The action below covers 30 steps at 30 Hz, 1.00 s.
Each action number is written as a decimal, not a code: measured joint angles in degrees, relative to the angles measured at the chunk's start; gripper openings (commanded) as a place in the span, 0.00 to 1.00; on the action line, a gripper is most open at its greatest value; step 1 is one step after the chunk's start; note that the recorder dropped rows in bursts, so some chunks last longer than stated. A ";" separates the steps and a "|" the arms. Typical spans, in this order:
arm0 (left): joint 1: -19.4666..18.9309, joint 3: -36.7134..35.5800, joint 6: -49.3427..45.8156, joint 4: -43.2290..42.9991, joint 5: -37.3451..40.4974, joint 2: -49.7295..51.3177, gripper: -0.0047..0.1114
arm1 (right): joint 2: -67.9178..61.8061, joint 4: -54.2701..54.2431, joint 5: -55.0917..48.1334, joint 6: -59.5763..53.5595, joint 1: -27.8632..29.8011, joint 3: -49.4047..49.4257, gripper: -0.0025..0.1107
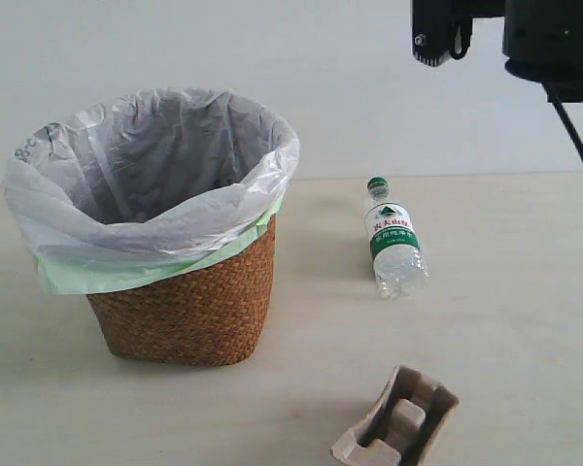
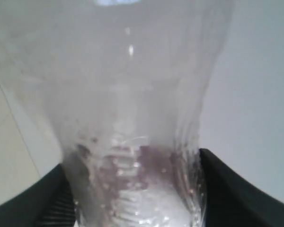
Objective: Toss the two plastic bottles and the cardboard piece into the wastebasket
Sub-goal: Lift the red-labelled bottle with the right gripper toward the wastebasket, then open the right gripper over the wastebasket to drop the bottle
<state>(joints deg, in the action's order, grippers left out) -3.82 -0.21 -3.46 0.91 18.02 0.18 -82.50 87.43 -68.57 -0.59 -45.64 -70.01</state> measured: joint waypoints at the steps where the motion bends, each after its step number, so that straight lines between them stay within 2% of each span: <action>1: 0.00 0.00 0.00 0.00 0.00 0.00 0.97 | 0.00 -1.36 0.75 0.00 0.00 0.01 0.02; 4: 0.00 0.00 0.00 0.00 0.00 0.00 0.97 | 0.00 -9.58 5.84 0.12 0.00 0.01 0.02; 6: 0.00 0.00 0.00 0.00 0.00 0.00 0.97 | 0.00 -18.73 11.98 -1.02 0.00 0.01 0.02; 8: 0.00 0.00 0.00 0.00 0.00 0.00 0.97 | -0.04 -30.04 20.47 -3.92 -0.38 -0.01 0.02; 11: 0.00 0.00 0.00 0.00 0.00 0.00 0.97 | -0.54 -40.90 36.16 -5.82 -2.86 -2.07 0.05; 12: 0.00 0.00 0.00 0.00 0.00 0.00 0.97 | -0.67 -42.45 40.29 -5.94 -3.93 -3.67 0.11; 14: 0.00 0.00 0.00 0.00 0.00 0.00 0.97 | -0.70 -44.53 48.52 -5.05 -5.67 -7.50 0.32; 16: 0.00 0.00 0.00 0.00 0.00 0.00 0.97 | -0.80 -46.14 53.47 -1.20 -6.28 -10.81 0.63; 17: 0.00 0.00 0.00 0.00 0.00 0.00 0.97 | -0.94 -46.45 54.93 0.59 -6.38 -12.30 0.73; 18: 0.00 0.00 0.00 0.00 0.00 0.00 0.97 | -1.51 -46.58 55.21 2.29 -6.38 -13.36 0.79; 24: 0.00 0.00 0.00 0.00 0.00 0.00 0.97 | -8.89 -44.66 42.71 7.29 -6.38 -16.52 0.78; 30: 0.00 0.00 0.00 0.00 0.00 0.00 0.97 | -9.97 -44.43 42.92 11.11 -6.38 -17.45 0.78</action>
<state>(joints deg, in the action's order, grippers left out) -3.82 -0.21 -3.46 0.91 18.02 0.18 -92.47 42.99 -25.64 10.52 -52.02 -87.46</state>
